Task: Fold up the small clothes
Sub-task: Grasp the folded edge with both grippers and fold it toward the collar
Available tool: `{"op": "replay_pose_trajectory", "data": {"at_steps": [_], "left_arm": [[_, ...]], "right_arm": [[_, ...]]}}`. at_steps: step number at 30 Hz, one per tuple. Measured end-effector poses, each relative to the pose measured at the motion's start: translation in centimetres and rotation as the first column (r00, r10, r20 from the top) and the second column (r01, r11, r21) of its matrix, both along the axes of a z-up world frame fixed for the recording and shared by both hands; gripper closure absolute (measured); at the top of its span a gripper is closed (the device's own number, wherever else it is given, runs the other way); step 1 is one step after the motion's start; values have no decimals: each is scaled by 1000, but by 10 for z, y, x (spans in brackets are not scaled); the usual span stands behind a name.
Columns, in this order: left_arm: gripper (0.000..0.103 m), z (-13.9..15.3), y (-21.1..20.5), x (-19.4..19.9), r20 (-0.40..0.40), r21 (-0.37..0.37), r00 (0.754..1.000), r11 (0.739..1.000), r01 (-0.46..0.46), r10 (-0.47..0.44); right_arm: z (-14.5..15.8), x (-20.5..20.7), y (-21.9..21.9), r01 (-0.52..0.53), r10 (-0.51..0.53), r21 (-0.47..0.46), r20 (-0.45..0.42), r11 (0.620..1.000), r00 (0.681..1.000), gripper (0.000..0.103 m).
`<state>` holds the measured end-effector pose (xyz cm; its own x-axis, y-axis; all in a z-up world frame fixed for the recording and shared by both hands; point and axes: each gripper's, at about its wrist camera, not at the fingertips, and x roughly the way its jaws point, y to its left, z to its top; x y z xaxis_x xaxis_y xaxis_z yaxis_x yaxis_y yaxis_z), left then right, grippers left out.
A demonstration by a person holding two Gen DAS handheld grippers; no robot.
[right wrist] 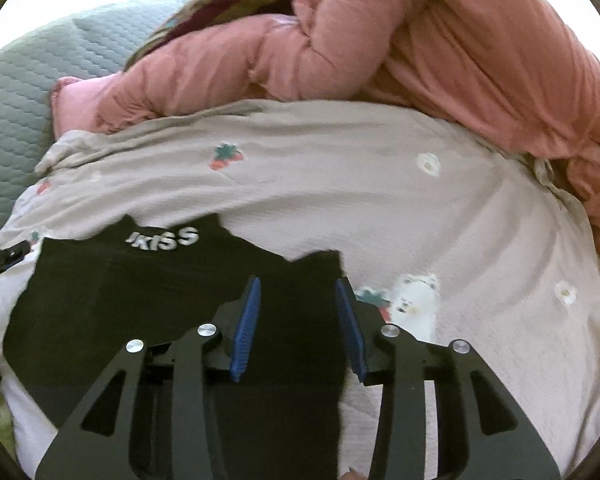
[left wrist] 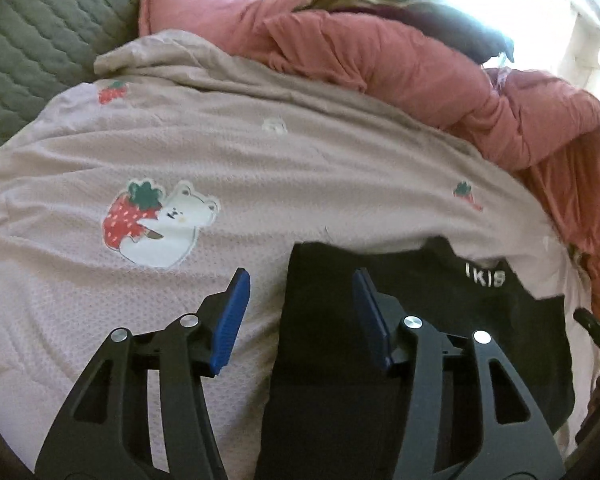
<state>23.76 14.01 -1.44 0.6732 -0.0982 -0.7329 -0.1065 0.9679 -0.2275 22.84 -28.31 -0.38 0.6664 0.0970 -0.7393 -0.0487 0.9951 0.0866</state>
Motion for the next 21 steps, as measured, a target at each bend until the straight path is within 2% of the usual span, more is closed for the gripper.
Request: {"op": "replay_pose_trajectory", "data": {"at_steps": [2,4,8,13,14,16,18,19,21], "left_arm": [[46,-3,-3,1,-9,-17,999,999,34,-34],[45,-7,-5,2,-16,-55,998,997,59,-60],[42,-15,-12,6,-35,-16,997,997,75,-75],[43,-31,-12,11,-84,-4,994,998,69,-69],[49,-31,-13,11,-82,4,994,997,74,-74],[62,-32,-17,10,-76,19,993,996,87,-85],[83,-32,-19,10,-67,33,994,995,90,-87],[88,-33,-20,9,-64,40,994,995,92,-90],[92,-33,-20,9,-56,31,993,994,101,-99]], "right_arm": [[-8,5,-3,5,-5,13,-34,1000,999,60],[-15,11,-1,-4,5,19,-60,1000,998,55],[-23,21,6,-12,12,-1,-79,1000,997,54],[-30,30,8,0,1,5,-76,1000,997,54],[-32,30,8,2,-1,11,-76,1000,997,55],[-36,30,10,0,-1,-9,-72,1000,997,64],[-38,29,12,-7,4,-33,-68,999,998,83],[-37,27,12,-11,9,-32,-60,999,998,87],[-33,23,11,-11,9,-35,-41,999,999,93]]}}
